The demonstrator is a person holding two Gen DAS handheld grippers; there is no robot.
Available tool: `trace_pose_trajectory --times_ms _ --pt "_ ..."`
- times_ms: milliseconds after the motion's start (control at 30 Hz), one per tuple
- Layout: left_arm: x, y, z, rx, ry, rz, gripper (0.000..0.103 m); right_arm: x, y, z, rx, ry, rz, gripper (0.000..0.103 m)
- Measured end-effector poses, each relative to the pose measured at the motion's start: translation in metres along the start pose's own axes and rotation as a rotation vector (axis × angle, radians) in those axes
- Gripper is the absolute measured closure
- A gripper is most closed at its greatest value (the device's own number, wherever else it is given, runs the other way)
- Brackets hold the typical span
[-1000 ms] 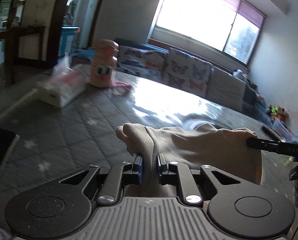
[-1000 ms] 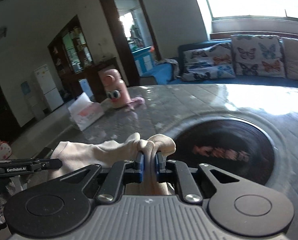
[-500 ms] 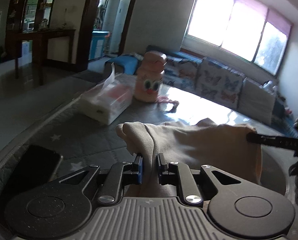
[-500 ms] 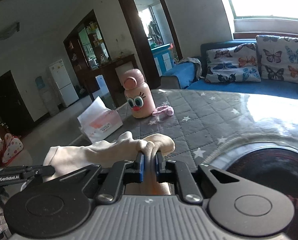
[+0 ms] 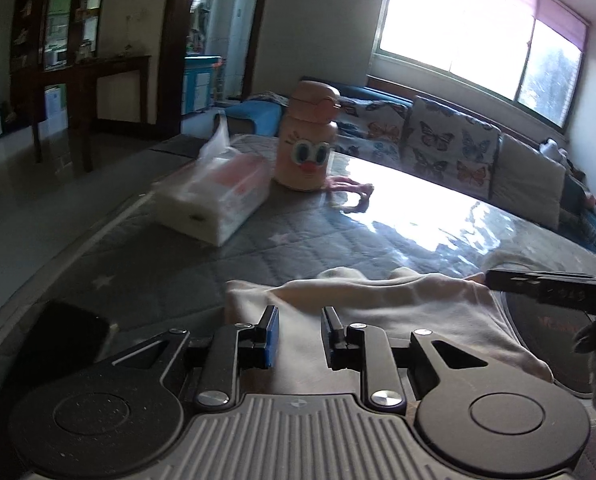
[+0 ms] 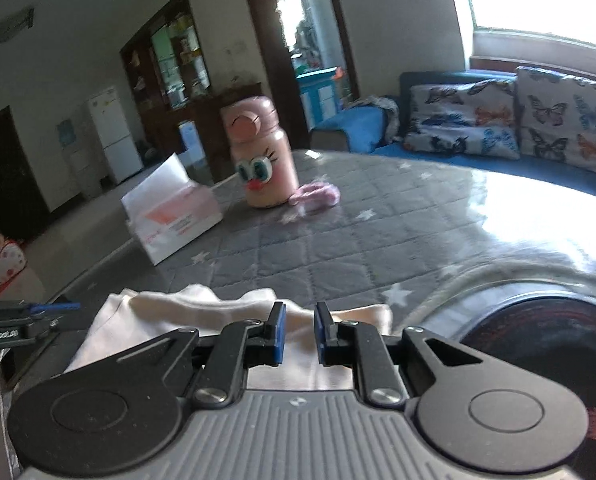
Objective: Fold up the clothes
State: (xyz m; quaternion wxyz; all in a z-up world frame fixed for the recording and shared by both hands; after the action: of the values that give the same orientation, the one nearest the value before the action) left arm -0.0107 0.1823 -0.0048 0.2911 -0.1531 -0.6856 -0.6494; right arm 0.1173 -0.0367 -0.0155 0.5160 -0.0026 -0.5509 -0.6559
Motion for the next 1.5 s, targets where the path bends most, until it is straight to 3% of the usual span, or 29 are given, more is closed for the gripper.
trace_pose_trajectory --times_ms 333,500,733,833,967,1100,1300,1500 --pt "-0.029 0.015 -0.020 -0.023 -0.050 0.014 0.078 -0.028 -0.003 -0.021 -0.069 -0.041 0.036 0.087" --pt "-0.045 0.022 -0.040 -0.059 -0.078 0.021 0.078 -0.030 -0.001 0.008 0.012 0.025 0.035 0.086" --pt "-0.071 0.019 -0.043 -0.048 -0.077 0.070 0.078 -0.057 -0.006 0.016 0.045 0.002 0.066 0.087" --pt "-0.073 0.017 -0.041 -0.041 -0.078 0.079 0.078 -0.045 -0.009 0.020 0.071 0.009 0.067 0.086" --pt "-0.057 0.018 -0.043 -0.046 -0.093 0.051 0.077 -0.025 -0.015 0.028 0.113 0.021 0.069 0.086" --pt "-0.032 0.014 -0.047 -0.061 -0.108 0.021 0.069 -0.004 -0.024 0.036 0.164 0.032 0.073 0.086" --pt "0.002 -0.014 -0.053 -0.089 -0.111 0.019 0.068 0.030 -0.060 0.044 0.253 0.011 0.076 0.086" --pt "0.021 -0.043 -0.049 -0.078 -0.091 0.049 0.068 0.038 -0.082 0.040 0.229 -0.005 0.087 0.086"
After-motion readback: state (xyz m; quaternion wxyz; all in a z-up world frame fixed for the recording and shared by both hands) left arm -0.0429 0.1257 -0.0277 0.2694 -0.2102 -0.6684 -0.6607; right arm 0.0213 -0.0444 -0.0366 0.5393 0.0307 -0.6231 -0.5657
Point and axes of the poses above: each gripper's, at about its wrist camera, not at the fingertips, and x roughly against the way its jaws point, z to its left, y to its top, the point moved 6 cm from there along -x, roughly the way its jaws point, and after that the axes turned 12 degrees about -x, right-handed, at the moved point
